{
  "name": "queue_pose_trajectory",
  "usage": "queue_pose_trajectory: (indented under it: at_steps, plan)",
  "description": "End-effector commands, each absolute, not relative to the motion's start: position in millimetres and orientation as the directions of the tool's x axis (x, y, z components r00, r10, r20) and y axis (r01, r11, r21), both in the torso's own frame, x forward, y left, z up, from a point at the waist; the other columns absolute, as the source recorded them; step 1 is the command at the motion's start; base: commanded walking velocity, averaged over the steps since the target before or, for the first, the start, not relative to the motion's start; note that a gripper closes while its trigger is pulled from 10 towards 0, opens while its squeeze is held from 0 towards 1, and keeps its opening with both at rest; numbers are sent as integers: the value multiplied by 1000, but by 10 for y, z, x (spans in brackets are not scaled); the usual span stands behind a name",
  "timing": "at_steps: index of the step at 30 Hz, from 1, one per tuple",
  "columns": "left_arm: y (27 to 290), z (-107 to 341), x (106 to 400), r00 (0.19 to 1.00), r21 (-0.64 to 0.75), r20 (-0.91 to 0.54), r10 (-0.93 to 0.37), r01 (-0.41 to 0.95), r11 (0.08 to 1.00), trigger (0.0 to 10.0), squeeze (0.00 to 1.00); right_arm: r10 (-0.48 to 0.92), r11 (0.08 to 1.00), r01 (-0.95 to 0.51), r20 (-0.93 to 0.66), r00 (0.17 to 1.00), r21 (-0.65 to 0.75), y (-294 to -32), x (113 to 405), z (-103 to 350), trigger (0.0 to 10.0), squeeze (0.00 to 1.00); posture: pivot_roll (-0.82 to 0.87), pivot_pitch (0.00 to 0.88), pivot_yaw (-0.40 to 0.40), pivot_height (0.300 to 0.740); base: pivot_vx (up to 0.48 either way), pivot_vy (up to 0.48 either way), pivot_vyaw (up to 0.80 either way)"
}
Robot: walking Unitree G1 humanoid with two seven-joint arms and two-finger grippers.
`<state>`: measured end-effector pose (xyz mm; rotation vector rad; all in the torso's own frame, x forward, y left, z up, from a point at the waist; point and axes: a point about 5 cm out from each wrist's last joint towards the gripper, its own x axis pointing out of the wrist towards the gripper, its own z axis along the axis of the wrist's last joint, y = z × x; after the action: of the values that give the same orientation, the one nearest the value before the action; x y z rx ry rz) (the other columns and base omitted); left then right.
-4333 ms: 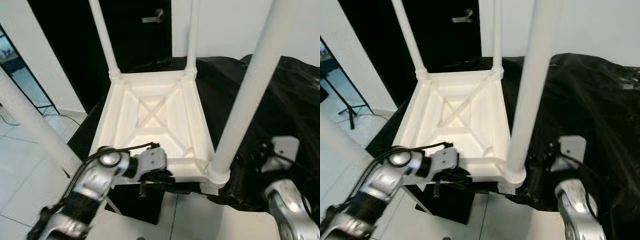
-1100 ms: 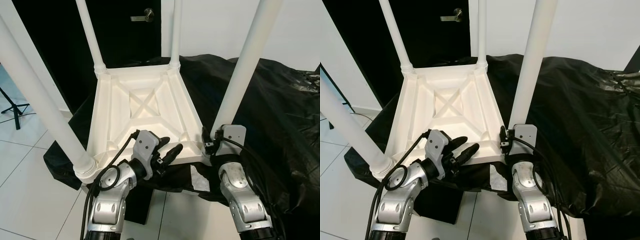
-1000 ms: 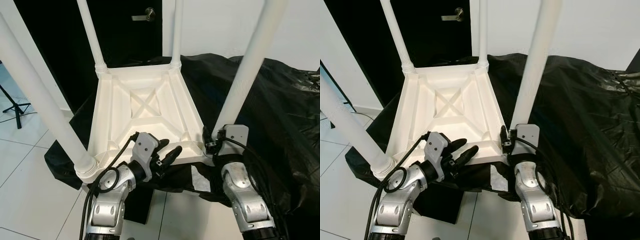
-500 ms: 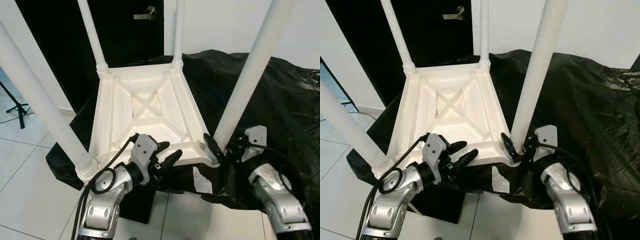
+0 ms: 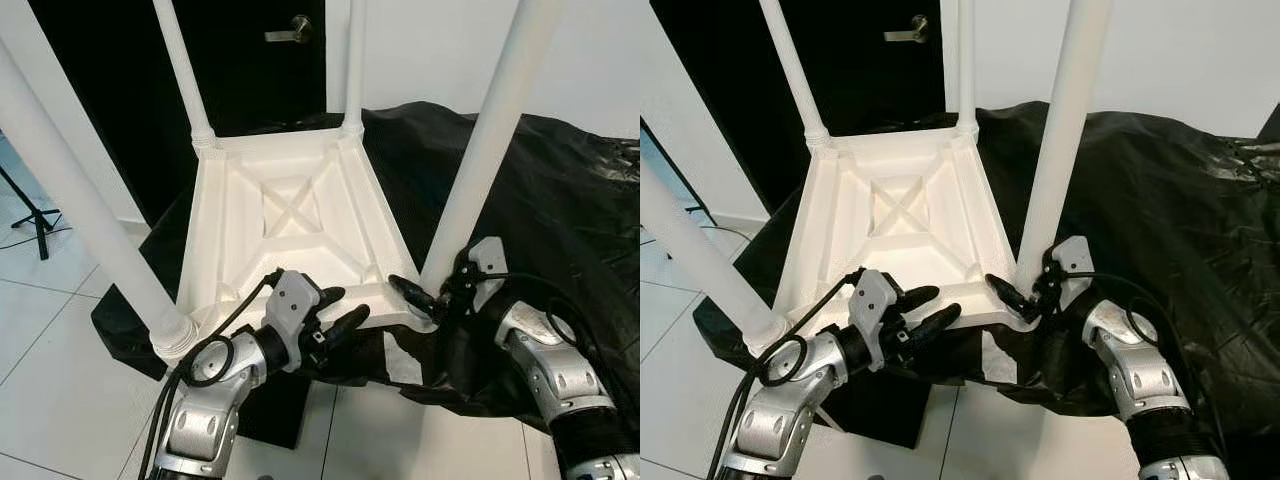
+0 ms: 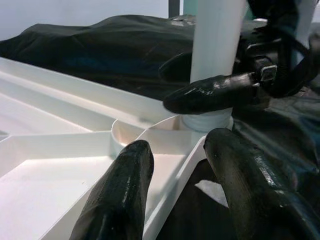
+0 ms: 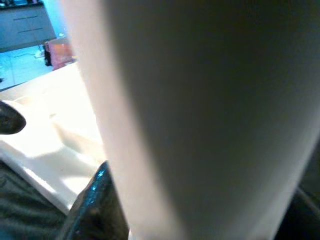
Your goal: Building children table
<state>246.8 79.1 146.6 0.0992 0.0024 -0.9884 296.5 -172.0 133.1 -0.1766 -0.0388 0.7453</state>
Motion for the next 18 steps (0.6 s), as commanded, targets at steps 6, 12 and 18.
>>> queue_pose_trajectory:
  at_steps: [6,12,18]
  plan:
    - [782,1458,2471,538,88,-52,-841,841,533,10000,0,700,697,-697,-55,712,-169,-1682,3000,1296,0,0,-11,0,-9,740,0,0,0]
    - [766,1453,2468,544,86,-47,-838,838,539,10000,0,590,785,-592,-71,804,-181,-1713,2977,1220,2510,0,-9,0,-26,740,0,0,0]
    - [756,1448,2470,547,86,-45,-836,836,542,10000,0,400,896,-403,-57,915,-187,-1656,2881,1112,10000,0,-16,0,-22,740,0,0,0]
